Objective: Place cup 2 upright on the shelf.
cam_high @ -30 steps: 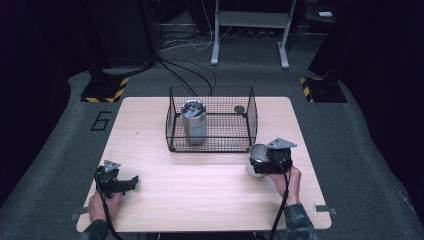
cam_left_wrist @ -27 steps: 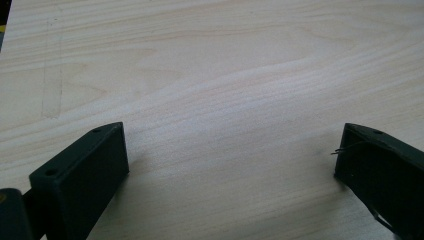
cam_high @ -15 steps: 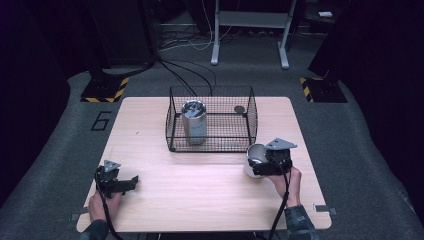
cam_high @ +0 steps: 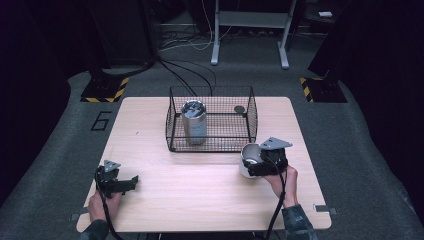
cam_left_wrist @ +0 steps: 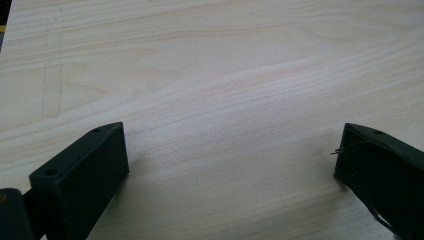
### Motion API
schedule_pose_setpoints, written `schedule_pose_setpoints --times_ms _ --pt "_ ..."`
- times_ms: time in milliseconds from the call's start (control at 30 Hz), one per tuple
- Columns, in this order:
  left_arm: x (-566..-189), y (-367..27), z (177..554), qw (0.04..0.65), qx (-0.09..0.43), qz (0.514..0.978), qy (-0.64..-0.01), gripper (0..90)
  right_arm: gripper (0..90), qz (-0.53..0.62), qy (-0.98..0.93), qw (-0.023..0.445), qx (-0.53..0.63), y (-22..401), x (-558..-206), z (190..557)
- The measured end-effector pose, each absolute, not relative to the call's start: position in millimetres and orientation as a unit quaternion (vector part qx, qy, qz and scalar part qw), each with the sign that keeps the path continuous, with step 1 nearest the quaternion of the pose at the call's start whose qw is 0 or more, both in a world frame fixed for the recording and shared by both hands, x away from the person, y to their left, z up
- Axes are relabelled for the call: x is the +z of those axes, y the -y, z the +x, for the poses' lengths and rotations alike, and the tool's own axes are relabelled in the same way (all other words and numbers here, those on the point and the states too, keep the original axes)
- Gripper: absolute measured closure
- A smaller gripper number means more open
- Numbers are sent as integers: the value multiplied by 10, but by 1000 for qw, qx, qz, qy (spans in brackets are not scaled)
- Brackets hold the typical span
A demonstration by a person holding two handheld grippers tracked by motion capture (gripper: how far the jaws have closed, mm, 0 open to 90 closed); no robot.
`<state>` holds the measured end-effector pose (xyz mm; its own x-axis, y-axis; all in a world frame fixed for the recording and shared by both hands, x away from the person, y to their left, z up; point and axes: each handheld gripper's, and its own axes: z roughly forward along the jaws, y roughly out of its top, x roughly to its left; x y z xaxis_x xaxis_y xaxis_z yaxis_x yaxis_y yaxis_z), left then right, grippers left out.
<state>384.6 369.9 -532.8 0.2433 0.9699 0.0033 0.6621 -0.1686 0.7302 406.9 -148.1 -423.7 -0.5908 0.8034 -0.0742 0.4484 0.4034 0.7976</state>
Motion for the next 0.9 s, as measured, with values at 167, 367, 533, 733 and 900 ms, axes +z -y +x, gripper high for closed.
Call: schedule_pose_setpoints --times_ms 167,367,533,733,900 --pt "-5329 -3698 3846 313 246 723 -564 4 56 377 -809 231 388 1423 -4196 4061" --pt "-5328 -3699 3846 313 246 724 -564 4 56 367 -814 227 388 1351 -4129 4042" --pt "-5328 -3699 3846 313 246 724 -564 4 56 357 -817 227 392 1289 -4063 4051" --pt "-5329 -3699 3846 313 246 724 -564 4 56 347 -822 225 392 1215 -3971 4077" --pt "-5328 -3699 3846 313 246 724 -564 4 56 344 -824 223 391 1177 -3912 4109"
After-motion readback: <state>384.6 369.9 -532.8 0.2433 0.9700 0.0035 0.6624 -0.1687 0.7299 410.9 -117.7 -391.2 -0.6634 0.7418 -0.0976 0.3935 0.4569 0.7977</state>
